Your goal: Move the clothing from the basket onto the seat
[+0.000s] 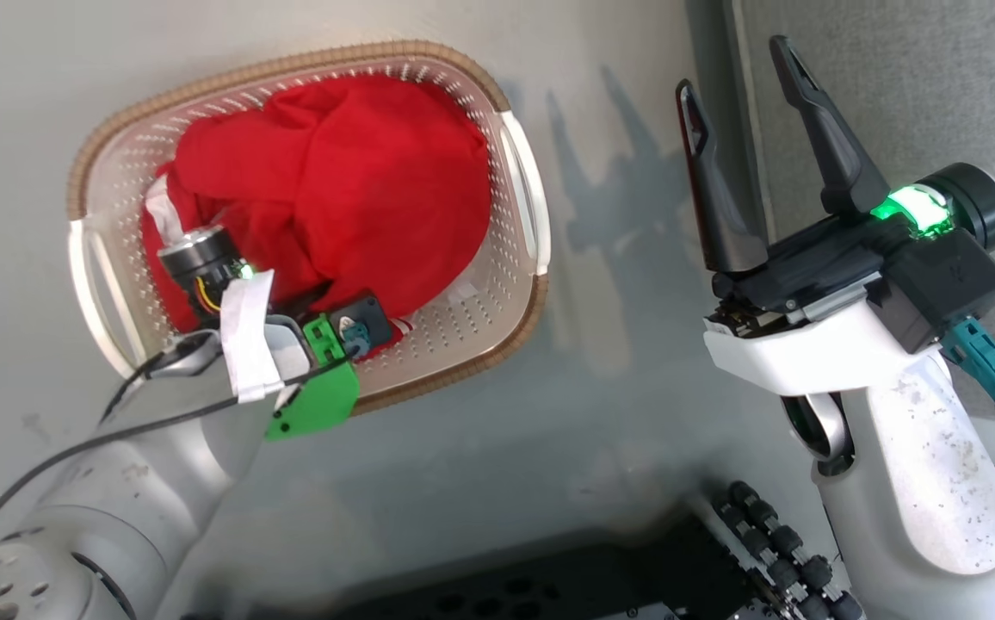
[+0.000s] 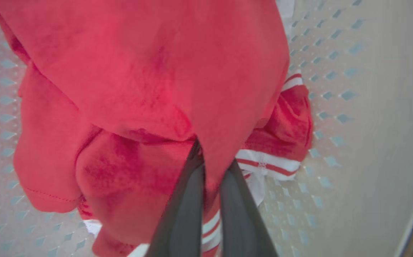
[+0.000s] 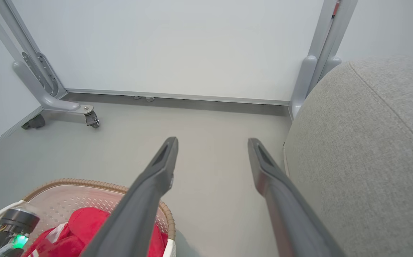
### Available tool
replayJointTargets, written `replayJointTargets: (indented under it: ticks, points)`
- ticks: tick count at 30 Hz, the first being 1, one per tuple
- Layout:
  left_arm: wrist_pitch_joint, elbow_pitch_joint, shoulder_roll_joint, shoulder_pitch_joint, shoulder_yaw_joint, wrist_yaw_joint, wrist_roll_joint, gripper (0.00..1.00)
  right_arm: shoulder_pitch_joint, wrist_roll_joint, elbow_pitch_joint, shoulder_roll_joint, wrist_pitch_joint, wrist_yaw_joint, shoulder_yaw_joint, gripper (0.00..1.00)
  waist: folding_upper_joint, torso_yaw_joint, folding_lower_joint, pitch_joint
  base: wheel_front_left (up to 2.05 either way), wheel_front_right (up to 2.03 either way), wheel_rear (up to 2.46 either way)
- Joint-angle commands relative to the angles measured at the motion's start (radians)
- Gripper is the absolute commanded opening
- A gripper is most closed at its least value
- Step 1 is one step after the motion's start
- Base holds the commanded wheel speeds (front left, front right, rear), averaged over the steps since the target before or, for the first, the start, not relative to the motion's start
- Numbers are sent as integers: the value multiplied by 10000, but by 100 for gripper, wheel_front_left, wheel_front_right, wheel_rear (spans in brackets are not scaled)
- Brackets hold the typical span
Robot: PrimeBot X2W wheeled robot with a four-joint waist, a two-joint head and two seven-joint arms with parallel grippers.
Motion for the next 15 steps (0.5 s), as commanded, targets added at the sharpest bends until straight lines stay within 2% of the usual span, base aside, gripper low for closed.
replayJointTargets:
  ticks: [1, 7, 15]
  points:
    - [-113, -61, -59, 231, 3, 2, -122, 0, 176, -84, 80, -33, -21, -3, -3, 100, -1, 208, 0, -614, 0, 0, 0]
    - [-491, -307, -271, 688, 5, 2, -217, 0, 473, -168, 419, -33, -21, -3, -91, 100, -1, 470, 0, -1612, 0, 0, 0]
    - [-857, -860, -432, 1258, 6, 1, -1041, 0, 1050, -264, 908, -34, -21, -3, -215, 100, -1, 898, 0, -2969, 0, 0, 0]
